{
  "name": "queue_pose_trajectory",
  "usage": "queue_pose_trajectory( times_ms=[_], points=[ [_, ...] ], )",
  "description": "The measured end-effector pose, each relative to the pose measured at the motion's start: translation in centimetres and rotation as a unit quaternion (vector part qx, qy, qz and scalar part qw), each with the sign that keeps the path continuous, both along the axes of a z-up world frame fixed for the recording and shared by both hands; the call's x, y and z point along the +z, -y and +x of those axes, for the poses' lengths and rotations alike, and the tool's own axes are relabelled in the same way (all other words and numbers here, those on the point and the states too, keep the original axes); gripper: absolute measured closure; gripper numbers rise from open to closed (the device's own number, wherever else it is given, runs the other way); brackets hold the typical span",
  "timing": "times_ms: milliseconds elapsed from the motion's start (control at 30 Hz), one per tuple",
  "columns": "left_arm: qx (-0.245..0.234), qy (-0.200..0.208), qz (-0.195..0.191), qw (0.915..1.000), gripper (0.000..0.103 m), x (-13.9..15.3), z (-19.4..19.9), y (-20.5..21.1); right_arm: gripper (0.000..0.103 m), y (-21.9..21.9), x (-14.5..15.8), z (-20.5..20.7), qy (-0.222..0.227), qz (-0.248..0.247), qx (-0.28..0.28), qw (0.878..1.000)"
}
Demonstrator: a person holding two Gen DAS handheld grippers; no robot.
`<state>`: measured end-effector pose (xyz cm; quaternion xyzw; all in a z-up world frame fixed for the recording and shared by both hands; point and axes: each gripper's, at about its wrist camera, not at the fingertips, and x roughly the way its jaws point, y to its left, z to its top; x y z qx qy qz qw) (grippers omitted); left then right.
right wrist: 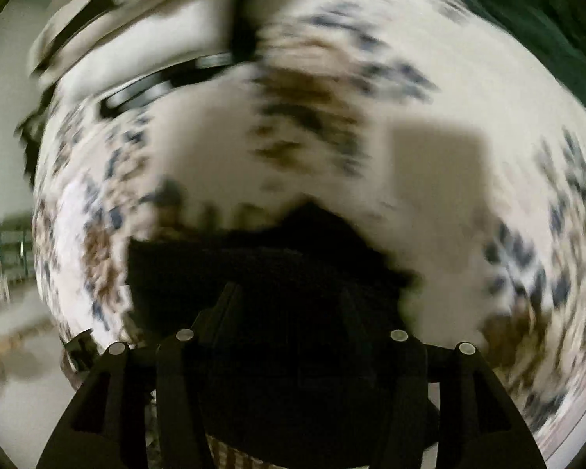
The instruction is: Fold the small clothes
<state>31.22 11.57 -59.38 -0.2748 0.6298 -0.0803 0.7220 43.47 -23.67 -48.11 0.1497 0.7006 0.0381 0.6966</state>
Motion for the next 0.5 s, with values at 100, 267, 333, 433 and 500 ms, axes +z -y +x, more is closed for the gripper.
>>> queue_pose_trajectory(
  times_ms=[100, 267, 333, 433, 500],
  points=[
    [0.034, 0.002, 0.002, 0.9994, 0.000, 0.0, -0.3, -0.1, 0.048, 3.0, -2.1, -1.4, -0.004, -0.001, -0.030, 1.000],
    [0.063, -0.004, 0.008, 0.9980, 0.000, 0.0, -0.4, 0.0, 0.049, 2.6, -5.6, -1.6, -0.030, 0.005, 0.032, 0.999],
    [0.057, -0.014, 0.019, 0.9981, 0.000, 0.7, 0.1, 0.0, 0.057, 1.8, -6.5, -0.9, -0.015, -0.012, 0.048, 0.999],
    [0.052, 0.021, 0.053, 0.9970, 0.000, 3.4, 0.8, 0.3, 0.058, 1.6, -7.0, 0.9, 0.014, -0.018, 0.024, 0.999],
    [0.036, 0.039, 0.090, 0.9945, 0.000, 4.6, 1.8, 0.6, 0.058, 1.1, -7.0, 2.0, 0.028, -0.030, 0.029, 0.999]
  ],
)
